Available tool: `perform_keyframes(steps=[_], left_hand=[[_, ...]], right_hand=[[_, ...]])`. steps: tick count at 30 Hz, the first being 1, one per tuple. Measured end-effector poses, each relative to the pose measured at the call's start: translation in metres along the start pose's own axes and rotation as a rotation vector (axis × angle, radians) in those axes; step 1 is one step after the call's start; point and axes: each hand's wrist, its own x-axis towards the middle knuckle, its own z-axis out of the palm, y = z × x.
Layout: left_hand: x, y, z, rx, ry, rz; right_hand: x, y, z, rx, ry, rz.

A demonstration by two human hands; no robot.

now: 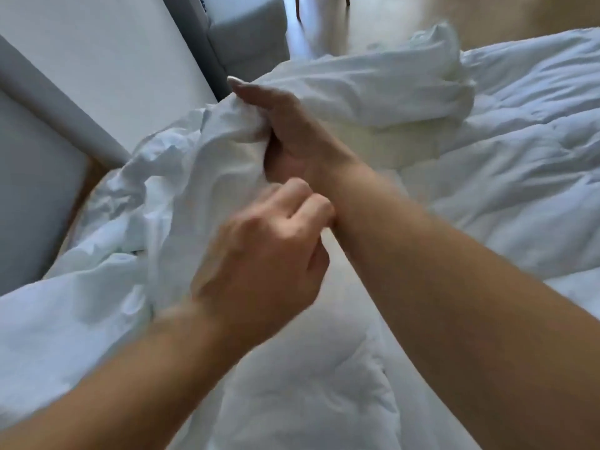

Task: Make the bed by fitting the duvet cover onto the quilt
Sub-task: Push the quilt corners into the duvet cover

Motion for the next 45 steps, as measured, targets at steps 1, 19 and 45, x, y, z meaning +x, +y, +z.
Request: perform_keyframes(steps=[1, 19, 45], left_hand=[[0.003, 0.007, 0.014, -0.006, -0.179, 0.0], [-0.011, -0.128, -0.009, 1.44, -1.037, 0.173], [-0.136, -0.113, 0.021, 0.715, -1.207, -0.471]], right_hand=[[-0.001, -0.002, 0.001, -0.081, -0.039, 0.006], [-0.015, -0.014, 0.003, 0.045, 0.444, -0.483], [-0.018, 0.058, 0.018, 0.291, 0.38, -0.559]])
